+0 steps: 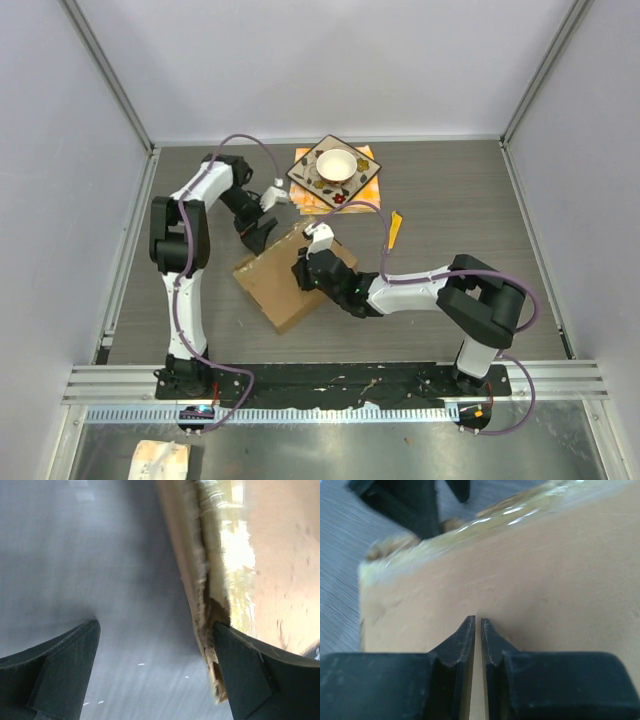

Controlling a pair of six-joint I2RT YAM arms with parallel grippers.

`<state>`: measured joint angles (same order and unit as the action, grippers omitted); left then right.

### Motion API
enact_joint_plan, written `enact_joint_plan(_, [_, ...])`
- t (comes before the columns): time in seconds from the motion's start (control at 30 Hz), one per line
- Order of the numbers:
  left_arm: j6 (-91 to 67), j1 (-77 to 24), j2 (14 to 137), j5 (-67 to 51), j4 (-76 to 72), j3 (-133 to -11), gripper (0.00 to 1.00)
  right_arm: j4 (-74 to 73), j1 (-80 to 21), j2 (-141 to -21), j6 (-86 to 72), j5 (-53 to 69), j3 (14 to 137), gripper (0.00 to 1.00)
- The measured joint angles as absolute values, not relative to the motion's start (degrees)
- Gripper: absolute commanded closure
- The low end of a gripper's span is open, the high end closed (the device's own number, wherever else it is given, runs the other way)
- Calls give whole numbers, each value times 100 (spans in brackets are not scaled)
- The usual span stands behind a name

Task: Unpack the express box
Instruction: Open the express box at the center of the board.

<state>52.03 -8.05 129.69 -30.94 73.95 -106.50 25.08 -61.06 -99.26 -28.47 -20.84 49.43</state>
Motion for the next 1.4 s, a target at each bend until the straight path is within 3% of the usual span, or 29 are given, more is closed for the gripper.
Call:
enact_joint_plan(0.17, [6073,-1459,12232,-3070,7443,-9369,0,2272,-6112,-9354,-3098,-2040,4329,94])
enact_joint_plan(0.37, [6198,-1942,12049,-3378,7723,-8901,0,2112,-6112,-8171,-3562,-2062,3210,95])
enact_joint_plan(0.67, [4525,-1745,11660,-3321,7417,-8197,0,2224,-6200,-7684,-3997,-2255,2676,98])
enact_joint_plan(0.77, [4005,-1741,11367,-3133,7063,-7881,14,2287,-6222,-7686,-4071,-2296,2635,99])
enact_joint_plan(0.97, [3540,-1769,11150,-3041,6696,-7583,11,2425,-6241,-7686,-4141,-2333,2556,99])
enact_joint_plan(1.03, [3481,-1800,11056,-3017,6637,-7441,16,2462,-6252,-7684,-4185,-2346,2530,99])
enact_joint_plan(1.07, [3470,-1828,11013,-3024,6646,-7378,18,2473,-6252,-7684,-4206,-2351,2526,99])
enact_joint_plan(1.13, [3474,-1876,10986,-3070,6674,-7332,34,2477,-6252,-7682,-4228,-2366,2515,99])
enact_joint_plan(1.2, [3503,-1907,10986,-3164,6722,-7323,57,2477,-6254,-7673,-4239,-2375,2510,99])
enact_joint_plan(1.3, [3516,-1942,10989,-3328,6851,-7314,82,2477,-6257,-7673,-4246,-2392,2510,99])
enact_joint_plan(1.4, [3573,-1990,11002,-3553,7000,-7317,100,2473,-6263,-7673,-4246,-2394,2510,99])
